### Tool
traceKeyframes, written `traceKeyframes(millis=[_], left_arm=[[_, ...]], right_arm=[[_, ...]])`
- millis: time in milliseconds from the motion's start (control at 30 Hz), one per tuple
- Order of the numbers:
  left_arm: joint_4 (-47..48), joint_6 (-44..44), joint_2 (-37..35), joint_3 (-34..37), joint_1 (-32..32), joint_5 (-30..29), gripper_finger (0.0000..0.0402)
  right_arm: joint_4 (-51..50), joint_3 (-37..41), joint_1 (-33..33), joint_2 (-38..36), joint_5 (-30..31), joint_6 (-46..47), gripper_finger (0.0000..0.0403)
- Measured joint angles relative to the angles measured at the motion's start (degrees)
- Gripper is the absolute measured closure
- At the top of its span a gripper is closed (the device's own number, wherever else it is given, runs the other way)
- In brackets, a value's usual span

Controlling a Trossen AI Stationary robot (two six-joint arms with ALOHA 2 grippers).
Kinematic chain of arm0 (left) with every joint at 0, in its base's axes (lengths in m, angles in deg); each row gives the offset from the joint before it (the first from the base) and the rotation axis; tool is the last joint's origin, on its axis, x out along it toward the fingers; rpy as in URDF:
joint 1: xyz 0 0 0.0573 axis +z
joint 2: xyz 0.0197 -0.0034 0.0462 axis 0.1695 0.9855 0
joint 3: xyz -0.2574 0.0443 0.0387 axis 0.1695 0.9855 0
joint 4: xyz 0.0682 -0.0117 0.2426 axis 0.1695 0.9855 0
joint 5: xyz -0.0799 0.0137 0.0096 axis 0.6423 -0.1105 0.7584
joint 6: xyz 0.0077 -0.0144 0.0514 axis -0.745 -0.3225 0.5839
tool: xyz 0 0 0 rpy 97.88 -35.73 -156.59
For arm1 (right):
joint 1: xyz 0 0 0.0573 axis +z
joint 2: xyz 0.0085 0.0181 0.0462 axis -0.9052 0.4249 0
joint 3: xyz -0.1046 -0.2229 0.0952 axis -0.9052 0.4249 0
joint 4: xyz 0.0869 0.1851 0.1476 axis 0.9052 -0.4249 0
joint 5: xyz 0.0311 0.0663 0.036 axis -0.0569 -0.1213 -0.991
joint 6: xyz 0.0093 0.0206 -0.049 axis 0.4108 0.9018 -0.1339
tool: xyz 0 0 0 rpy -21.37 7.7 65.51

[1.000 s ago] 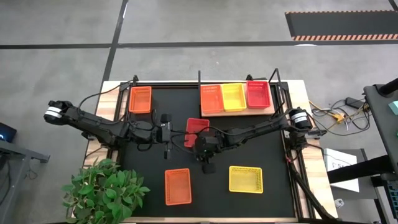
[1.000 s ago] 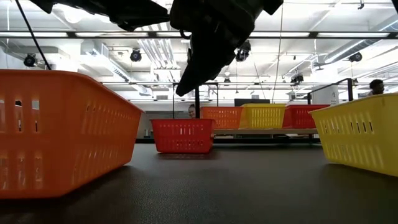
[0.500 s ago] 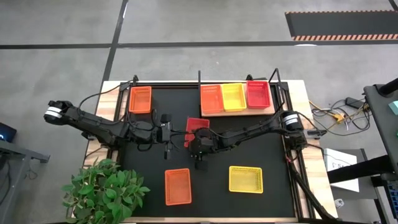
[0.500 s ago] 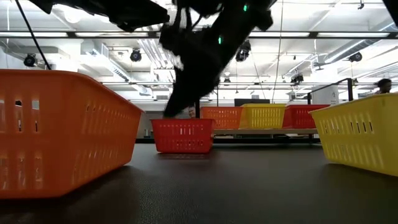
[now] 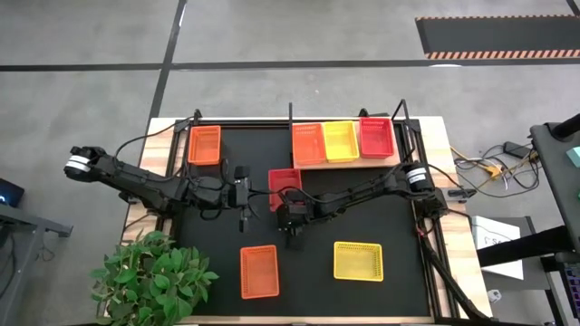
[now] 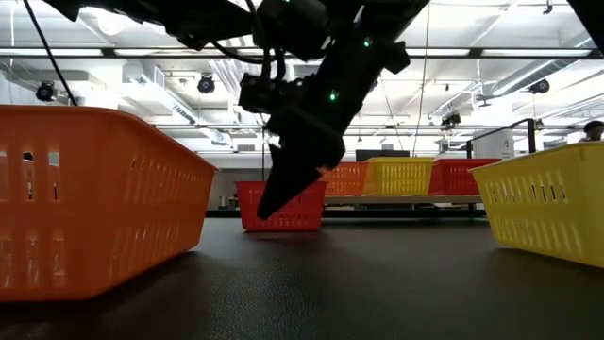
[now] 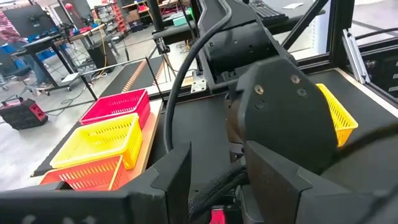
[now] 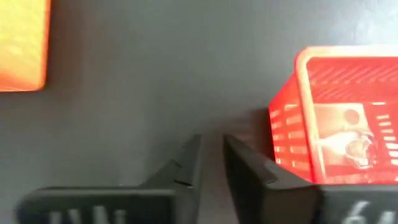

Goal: Stack baskets on shelf by color
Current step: Stack the red bin on the stacked red bins on the shelf

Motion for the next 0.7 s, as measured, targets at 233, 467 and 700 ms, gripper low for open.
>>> traceKeyframes(millis=[233, 467, 700], left_arm=[[0.04, -0.07, 0.00, 0.00, -0.04, 0.00, 0.0265], [0.06, -0.07, 0.00, 0.11, -0.04, 0.00, 0.0265], [0.02, -0.07, 0.00, 0.16, -0.04, 0.00, 0.0265]], right_arm=[[-3.54, 0.00, 0.67, -3.46, -1.64, -1.82, 0.0392], [-5.35, 0.00, 1.77, -7.85, -1.62, -3.91, 0.0394], [-5.34, -0.02, 2.30, -10.01, -1.65, -3.90, 0.0388]])
